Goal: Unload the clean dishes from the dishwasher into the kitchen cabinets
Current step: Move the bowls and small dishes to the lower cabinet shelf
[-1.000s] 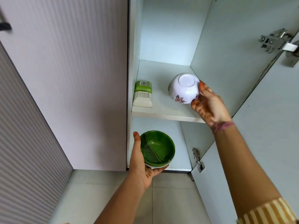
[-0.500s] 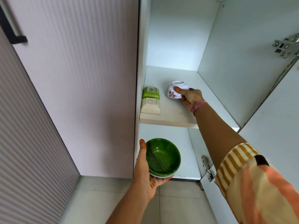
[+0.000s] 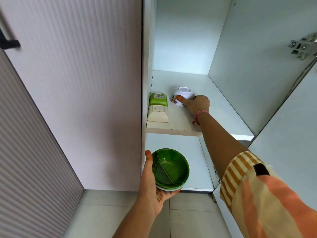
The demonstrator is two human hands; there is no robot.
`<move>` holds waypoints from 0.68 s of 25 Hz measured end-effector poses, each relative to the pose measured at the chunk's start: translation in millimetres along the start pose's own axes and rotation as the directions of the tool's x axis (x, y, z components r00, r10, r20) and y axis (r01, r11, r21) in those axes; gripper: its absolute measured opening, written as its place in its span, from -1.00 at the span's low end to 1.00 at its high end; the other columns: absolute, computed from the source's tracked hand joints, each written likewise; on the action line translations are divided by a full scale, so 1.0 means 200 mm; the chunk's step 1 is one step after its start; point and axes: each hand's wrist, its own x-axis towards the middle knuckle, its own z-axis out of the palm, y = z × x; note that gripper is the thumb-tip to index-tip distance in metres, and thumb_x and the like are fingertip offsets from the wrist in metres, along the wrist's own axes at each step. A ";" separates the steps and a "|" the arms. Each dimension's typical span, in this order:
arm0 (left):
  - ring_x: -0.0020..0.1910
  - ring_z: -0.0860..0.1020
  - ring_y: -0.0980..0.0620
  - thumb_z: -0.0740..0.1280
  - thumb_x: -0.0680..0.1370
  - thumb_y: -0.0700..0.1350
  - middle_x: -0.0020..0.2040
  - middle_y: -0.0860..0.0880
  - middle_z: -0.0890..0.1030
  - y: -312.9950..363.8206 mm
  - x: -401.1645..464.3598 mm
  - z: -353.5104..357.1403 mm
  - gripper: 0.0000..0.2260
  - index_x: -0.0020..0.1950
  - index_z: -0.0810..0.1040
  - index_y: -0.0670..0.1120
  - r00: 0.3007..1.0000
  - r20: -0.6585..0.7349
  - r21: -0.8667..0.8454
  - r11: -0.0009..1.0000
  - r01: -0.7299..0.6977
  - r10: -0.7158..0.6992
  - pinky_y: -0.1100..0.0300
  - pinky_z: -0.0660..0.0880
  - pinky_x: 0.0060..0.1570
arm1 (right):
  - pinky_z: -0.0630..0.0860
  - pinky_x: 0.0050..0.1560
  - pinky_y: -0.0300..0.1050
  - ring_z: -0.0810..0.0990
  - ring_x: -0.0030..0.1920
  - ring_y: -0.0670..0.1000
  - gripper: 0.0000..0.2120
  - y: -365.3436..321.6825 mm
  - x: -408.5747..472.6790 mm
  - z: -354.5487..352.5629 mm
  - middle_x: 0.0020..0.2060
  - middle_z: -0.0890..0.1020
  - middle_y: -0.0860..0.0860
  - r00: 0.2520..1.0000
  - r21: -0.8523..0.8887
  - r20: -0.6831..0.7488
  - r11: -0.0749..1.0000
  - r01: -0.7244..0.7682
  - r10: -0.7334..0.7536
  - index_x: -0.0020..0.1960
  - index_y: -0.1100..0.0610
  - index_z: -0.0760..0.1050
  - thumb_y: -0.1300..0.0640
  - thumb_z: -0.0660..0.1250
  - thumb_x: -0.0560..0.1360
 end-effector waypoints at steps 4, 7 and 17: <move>0.03 0.54 -0.35 0.26 0.43 0.33 0.14 -0.26 0.53 0.00 -0.01 0.00 -0.45 0.25 0.49 -0.02 1.000 -0.004 -0.010 1.000 -0.017 0.017 -0.22 0.56 -0.11 | 0.48 0.15 0.01 0.44 0.20 0.08 -0.19 -0.02 -0.11 -0.08 0.13 0.43 0.10 0.994 0.002 0.107 1.000 -0.010 0.010 0.28 0.21 0.40 -0.34 0.43 0.28; 0.03 0.55 -0.34 0.22 0.43 0.36 0.15 -0.26 0.53 0.01 -0.02 -0.01 -0.43 0.27 0.50 0.00 0.999 0.005 0.019 0.999 -0.044 0.044 -0.20 0.57 -0.15 | 0.42 -0.01 -0.20 0.52 -0.03 -0.03 -0.54 0.07 -0.44 -0.20 0.09 0.53 0.07 0.972 0.141 0.070 0.967 0.213 -0.224 0.15 0.12 0.52 -0.11 0.48 0.37; 0.08 0.58 -0.35 0.12 0.44 0.44 0.15 -0.31 0.59 -0.04 -0.01 0.03 -0.30 0.29 0.51 -0.07 0.994 0.113 0.009 1.000 -0.014 0.012 -0.25 0.56 -0.13 | 0.41 -0.08 -0.49 0.55 -0.11 -0.22 -0.71 0.37 -1.01 -0.29 0.04 0.65 -0.08 0.490 -0.022 0.665 0.640 0.768 -0.564 0.15 -0.01 0.63 -0.06 0.40 0.46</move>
